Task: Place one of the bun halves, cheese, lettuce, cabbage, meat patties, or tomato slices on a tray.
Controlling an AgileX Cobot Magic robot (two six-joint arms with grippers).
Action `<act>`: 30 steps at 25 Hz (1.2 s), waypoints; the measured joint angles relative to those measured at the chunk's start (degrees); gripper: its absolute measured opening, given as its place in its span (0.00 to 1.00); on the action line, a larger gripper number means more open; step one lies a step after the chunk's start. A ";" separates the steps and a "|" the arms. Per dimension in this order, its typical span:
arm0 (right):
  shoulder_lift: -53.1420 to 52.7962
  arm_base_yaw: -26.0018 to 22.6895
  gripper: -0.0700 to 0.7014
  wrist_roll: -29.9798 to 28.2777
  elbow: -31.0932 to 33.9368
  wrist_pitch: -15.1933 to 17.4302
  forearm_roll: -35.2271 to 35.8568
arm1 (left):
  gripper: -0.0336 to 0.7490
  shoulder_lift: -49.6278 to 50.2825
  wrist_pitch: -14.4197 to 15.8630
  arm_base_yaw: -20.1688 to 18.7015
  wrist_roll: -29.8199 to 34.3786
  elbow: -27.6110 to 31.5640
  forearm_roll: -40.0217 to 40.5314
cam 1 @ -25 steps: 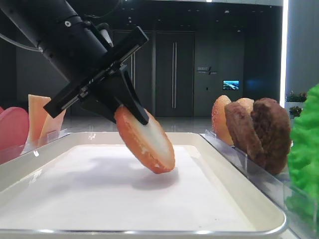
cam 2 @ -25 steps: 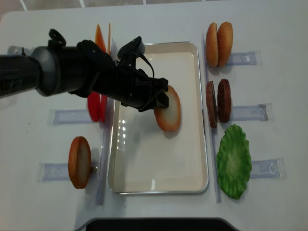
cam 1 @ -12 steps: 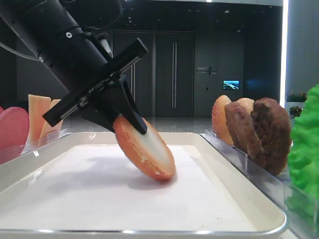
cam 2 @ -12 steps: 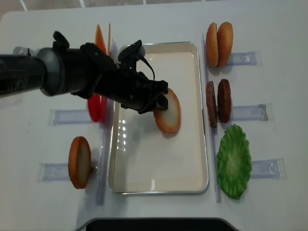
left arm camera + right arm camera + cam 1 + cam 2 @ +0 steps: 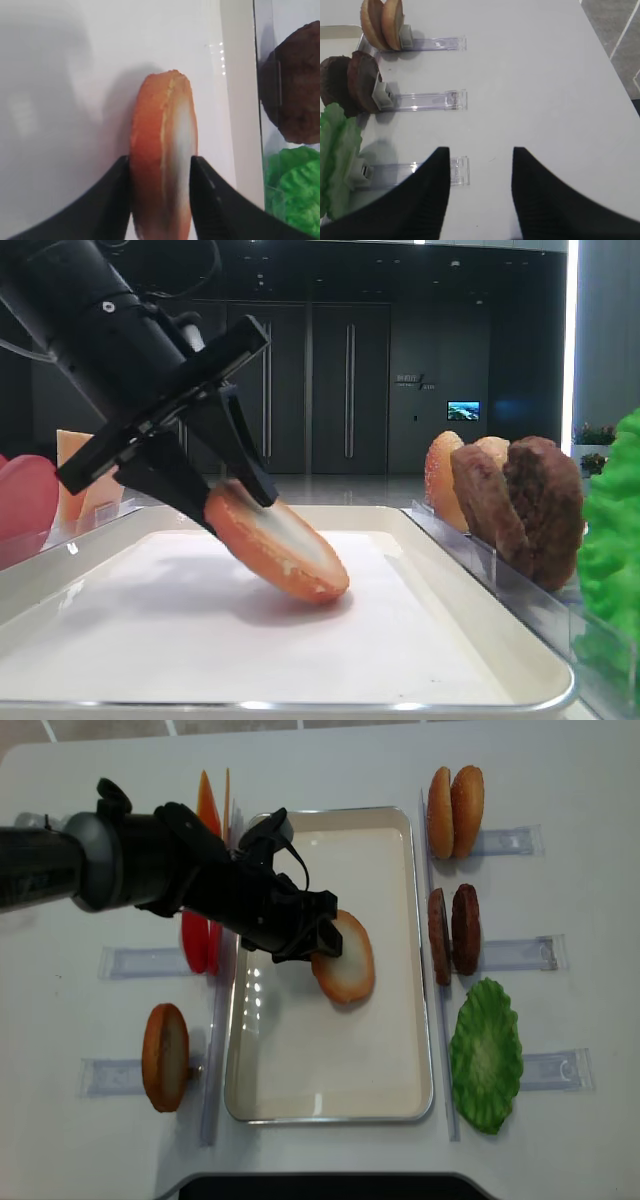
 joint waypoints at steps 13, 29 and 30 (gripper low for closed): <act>0.00 0.00 0.46 0.00 0.00 0.00 0.00 | 0.57 -15.01 16.30 1.09 -36.28 -8.25 45.32; 0.00 0.00 0.46 0.00 0.00 0.00 0.00 | 0.57 -18.33 36.56 15.83 -40.16 -15.39 68.48; 0.00 0.00 0.46 0.00 0.00 0.00 0.02 | 0.57 -18.33 36.56 19.20 -38.60 -15.39 69.00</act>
